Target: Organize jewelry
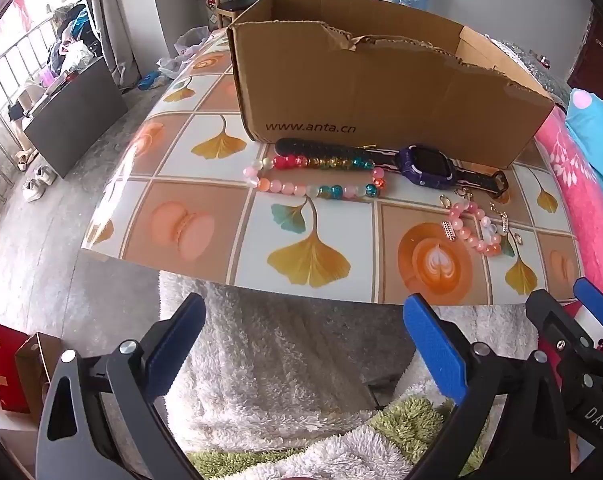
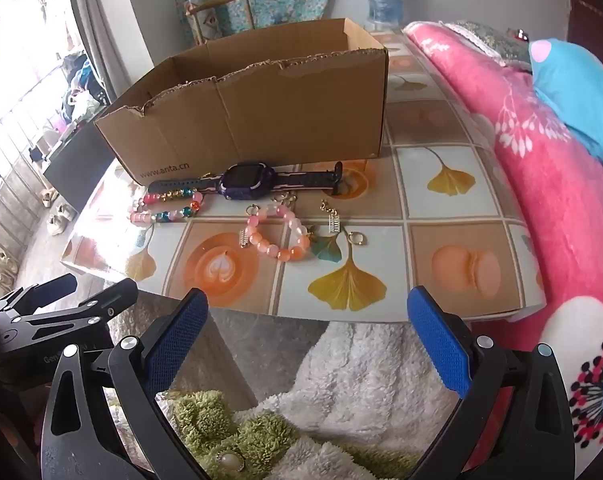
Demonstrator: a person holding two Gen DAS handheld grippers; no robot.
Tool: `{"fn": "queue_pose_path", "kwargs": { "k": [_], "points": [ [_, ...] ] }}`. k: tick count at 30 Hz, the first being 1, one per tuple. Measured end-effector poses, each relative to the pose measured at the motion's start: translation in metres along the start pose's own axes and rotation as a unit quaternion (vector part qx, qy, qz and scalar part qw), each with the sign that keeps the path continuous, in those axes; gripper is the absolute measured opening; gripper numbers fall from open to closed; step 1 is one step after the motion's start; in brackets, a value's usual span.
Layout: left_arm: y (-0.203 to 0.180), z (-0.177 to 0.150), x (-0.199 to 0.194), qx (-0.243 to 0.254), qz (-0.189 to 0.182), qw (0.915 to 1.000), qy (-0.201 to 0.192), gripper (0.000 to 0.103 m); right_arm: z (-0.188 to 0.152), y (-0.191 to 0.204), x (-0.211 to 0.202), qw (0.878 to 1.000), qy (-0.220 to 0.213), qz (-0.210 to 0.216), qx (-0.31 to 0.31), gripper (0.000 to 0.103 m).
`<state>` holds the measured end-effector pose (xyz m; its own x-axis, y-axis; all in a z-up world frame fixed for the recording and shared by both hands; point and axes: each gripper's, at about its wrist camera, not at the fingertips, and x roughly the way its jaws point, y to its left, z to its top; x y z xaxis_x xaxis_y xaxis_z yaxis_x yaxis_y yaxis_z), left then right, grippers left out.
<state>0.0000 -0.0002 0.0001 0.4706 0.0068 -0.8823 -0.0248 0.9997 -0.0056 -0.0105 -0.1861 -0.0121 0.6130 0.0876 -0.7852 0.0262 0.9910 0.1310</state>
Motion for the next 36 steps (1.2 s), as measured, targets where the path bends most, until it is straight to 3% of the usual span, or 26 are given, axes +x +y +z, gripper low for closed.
{"fn": "queue_pose_path", "kwargs": {
  "k": [36],
  "points": [
    [-0.0079,-0.0004,-0.0001,0.003,-0.005,1.0000,0.001,0.098,0.0034,0.0022,0.0022,1.000,0.005,-0.001,0.004,0.096]
  ]
}}
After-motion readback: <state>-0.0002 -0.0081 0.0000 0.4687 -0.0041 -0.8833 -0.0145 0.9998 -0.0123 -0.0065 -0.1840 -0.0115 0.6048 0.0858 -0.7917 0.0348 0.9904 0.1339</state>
